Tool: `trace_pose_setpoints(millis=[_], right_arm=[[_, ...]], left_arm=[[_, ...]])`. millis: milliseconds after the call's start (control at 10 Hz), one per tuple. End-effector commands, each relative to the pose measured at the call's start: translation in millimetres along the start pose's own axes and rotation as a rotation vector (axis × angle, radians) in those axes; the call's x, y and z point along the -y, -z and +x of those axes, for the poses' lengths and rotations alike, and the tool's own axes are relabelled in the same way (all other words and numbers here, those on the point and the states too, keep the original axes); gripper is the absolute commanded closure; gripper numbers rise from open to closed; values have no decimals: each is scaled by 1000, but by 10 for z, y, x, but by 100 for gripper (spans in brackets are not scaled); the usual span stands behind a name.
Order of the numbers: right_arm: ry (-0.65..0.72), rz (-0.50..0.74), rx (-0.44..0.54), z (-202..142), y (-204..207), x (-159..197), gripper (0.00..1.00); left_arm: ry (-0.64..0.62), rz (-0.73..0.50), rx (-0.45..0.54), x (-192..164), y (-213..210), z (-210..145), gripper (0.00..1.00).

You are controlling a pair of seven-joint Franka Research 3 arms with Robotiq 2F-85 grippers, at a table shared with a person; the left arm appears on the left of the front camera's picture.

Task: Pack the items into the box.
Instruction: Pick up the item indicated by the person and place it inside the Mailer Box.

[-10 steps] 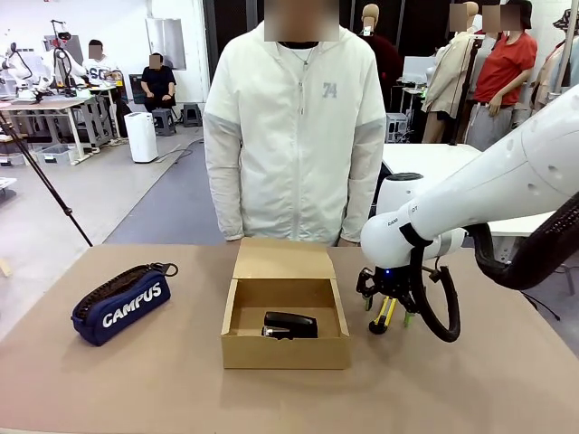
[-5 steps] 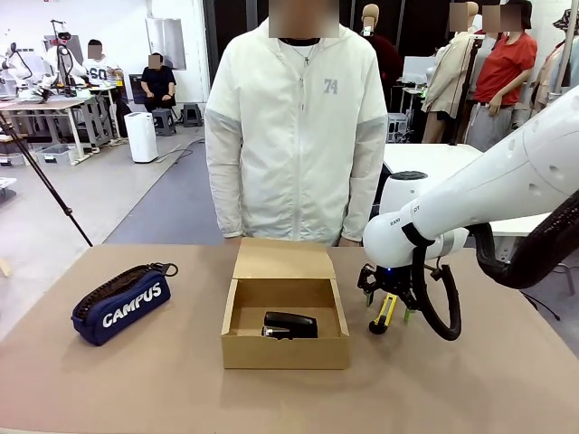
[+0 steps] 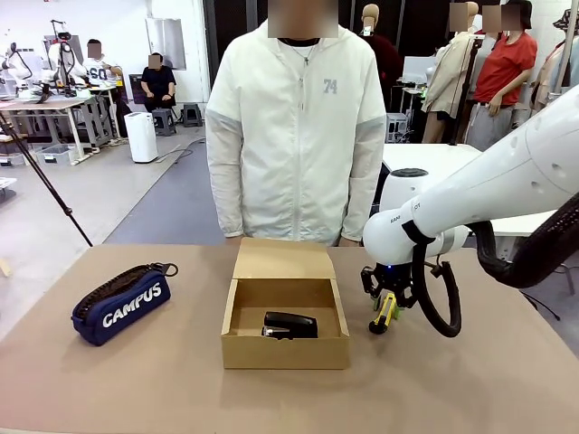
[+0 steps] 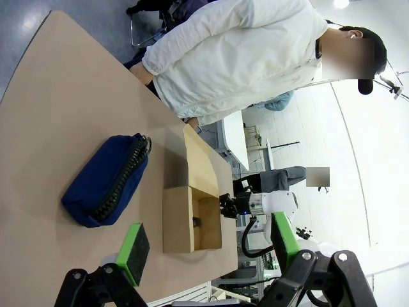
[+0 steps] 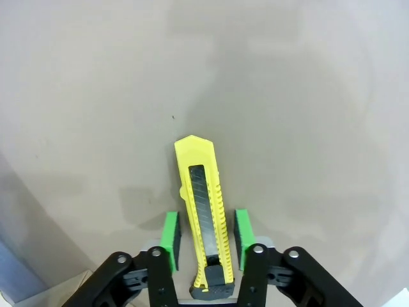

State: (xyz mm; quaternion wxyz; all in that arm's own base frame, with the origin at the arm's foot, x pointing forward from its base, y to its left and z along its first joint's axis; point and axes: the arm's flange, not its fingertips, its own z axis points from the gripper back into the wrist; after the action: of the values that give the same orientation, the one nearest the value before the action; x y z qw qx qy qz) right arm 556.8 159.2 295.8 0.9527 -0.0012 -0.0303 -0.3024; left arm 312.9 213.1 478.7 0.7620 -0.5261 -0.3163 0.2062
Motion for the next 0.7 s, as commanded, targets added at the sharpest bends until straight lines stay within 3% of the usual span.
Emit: trace_pose_setpoints(millis=[0,600], right_arm=[[-20,0,-44,-10,80,20,100],[-82,-19,-86,4,26,3,100]], left_arm=[[4,-21,8,17,-4,2,0],[4,-21,8,17,-4,2,0]])
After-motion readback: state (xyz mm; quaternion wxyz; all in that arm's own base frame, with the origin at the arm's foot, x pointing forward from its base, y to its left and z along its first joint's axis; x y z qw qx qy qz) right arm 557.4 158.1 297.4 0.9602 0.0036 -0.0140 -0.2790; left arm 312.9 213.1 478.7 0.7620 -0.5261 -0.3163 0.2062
